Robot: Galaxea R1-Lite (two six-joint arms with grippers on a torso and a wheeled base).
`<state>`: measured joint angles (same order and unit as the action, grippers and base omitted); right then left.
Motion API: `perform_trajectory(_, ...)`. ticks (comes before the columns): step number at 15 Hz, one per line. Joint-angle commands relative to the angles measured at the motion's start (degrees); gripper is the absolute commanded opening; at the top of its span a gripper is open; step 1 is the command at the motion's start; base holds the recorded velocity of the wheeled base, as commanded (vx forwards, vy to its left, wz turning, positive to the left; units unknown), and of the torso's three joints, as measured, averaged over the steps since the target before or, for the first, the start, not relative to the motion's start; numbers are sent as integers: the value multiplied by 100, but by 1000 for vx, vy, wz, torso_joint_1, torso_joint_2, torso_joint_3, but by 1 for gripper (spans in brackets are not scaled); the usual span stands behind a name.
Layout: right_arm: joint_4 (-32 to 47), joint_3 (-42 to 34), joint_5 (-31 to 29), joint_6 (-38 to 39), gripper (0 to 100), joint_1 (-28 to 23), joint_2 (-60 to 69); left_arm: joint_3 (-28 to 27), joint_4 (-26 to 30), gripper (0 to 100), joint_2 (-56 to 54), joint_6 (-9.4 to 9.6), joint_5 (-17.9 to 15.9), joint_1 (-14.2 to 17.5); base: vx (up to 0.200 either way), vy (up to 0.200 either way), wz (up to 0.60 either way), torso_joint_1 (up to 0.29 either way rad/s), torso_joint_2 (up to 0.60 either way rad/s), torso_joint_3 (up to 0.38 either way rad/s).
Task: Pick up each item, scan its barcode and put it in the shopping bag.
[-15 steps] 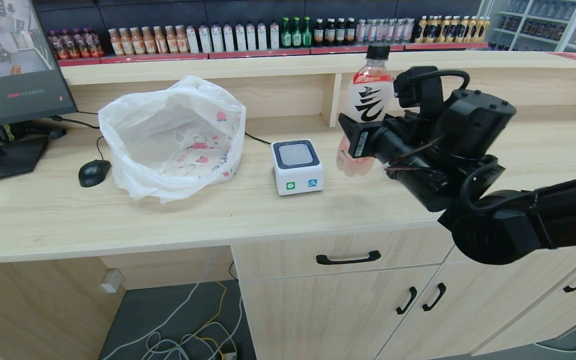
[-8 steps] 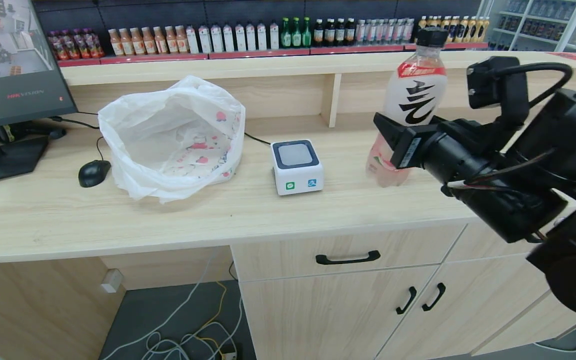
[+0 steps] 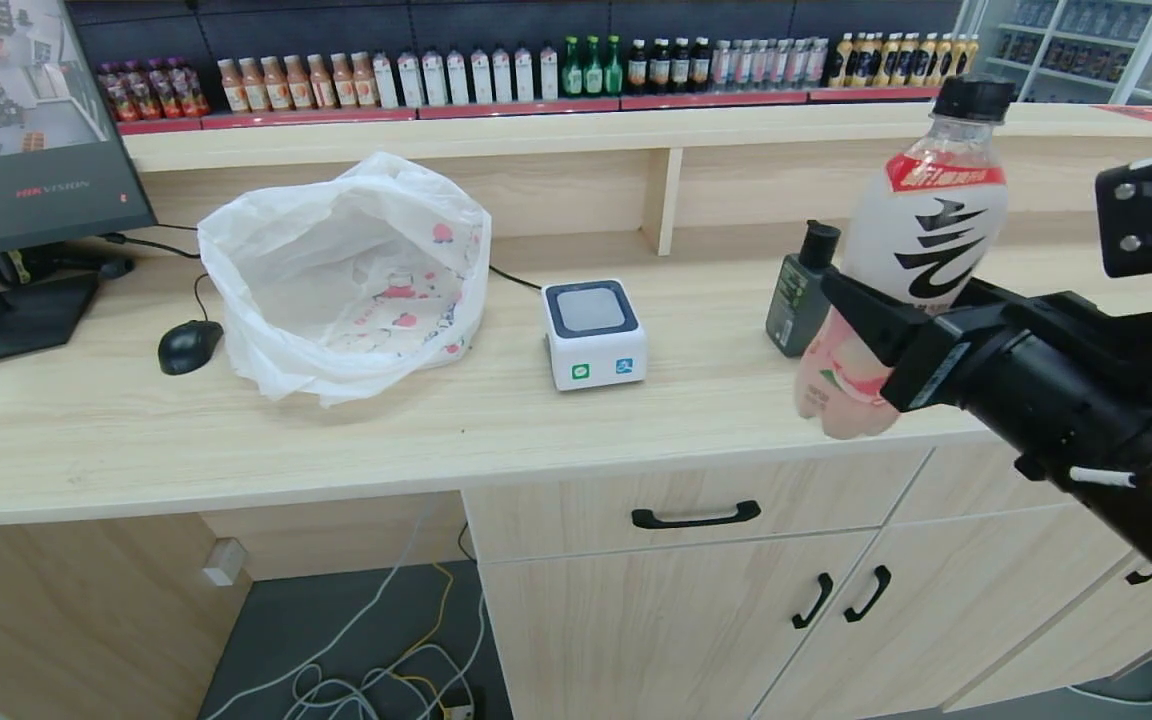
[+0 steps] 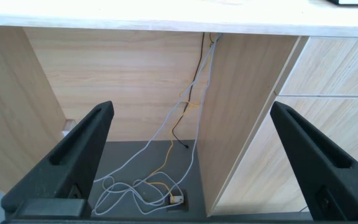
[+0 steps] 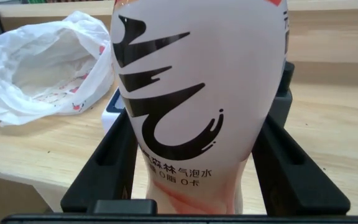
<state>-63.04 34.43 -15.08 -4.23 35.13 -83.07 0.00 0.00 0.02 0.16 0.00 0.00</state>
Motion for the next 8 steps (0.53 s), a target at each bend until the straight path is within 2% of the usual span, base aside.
perform_trajectory(1,-112,-296,14,-8,0,134,238,0,0,100,-2,2,0,0,0,0,0,0,0,0)
perform_trajectory(8,-947,-1465,23,-350,0,503,449,0,0,100,-2,2,0,0,0,0,0,0,0,0)
